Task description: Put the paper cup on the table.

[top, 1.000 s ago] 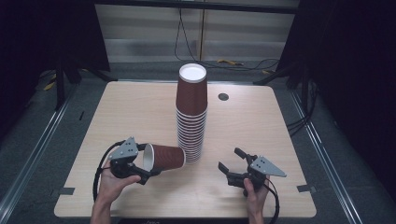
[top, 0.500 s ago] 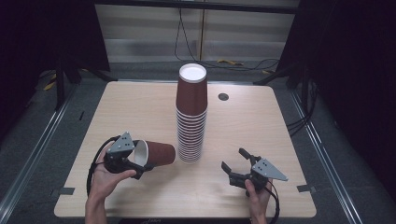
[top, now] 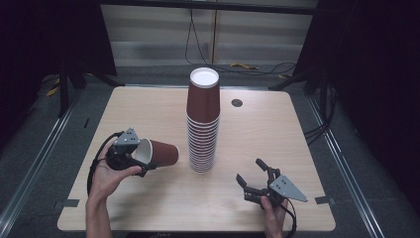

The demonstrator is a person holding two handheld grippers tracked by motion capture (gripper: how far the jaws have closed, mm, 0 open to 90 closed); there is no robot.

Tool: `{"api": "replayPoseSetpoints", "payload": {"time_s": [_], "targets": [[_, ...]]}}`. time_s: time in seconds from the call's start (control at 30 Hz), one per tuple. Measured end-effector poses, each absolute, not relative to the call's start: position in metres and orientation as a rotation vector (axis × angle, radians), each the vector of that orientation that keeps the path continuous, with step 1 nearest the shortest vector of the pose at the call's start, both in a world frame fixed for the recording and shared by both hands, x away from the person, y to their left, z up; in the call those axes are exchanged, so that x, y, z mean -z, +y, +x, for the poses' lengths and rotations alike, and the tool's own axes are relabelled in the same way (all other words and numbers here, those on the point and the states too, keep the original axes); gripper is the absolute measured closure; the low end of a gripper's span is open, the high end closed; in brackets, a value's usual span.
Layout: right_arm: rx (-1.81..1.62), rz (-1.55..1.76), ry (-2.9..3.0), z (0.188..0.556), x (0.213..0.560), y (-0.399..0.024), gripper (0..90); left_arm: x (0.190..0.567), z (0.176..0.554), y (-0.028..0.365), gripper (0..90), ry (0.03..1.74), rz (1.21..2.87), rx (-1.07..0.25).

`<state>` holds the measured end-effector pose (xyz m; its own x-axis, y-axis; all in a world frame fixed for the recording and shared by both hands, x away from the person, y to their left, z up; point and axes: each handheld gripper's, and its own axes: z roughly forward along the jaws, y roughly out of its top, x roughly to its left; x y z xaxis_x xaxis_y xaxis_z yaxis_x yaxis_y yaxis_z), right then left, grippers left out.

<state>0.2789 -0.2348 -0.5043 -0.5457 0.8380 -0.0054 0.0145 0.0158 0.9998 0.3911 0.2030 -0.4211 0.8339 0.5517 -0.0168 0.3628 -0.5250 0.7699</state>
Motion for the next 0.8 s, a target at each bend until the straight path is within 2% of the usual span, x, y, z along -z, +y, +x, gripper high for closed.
{"api": "replayPoseSetpoints", "payload": {"time_s": [0.3, 0.53, 0.8], "targets": [[-1.602, 0.884, 1.638, 0.279, 0.504, -0.235, 12.7, 0.413, 0.405, 0.198, 6.8, 0.675, 2.299, -0.321], [-1.599, 0.887, 1.636, 0.279, 0.504, -0.235, 12.8, 0.408, 0.421, 0.181, 6.7, 0.658, 2.459, -0.304], [-1.599, 0.886, 1.636, 0.279, 0.504, -0.235, 13.1, 0.4, 0.433, 0.171, 6.5, 0.642, 2.52, -0.299]]}}
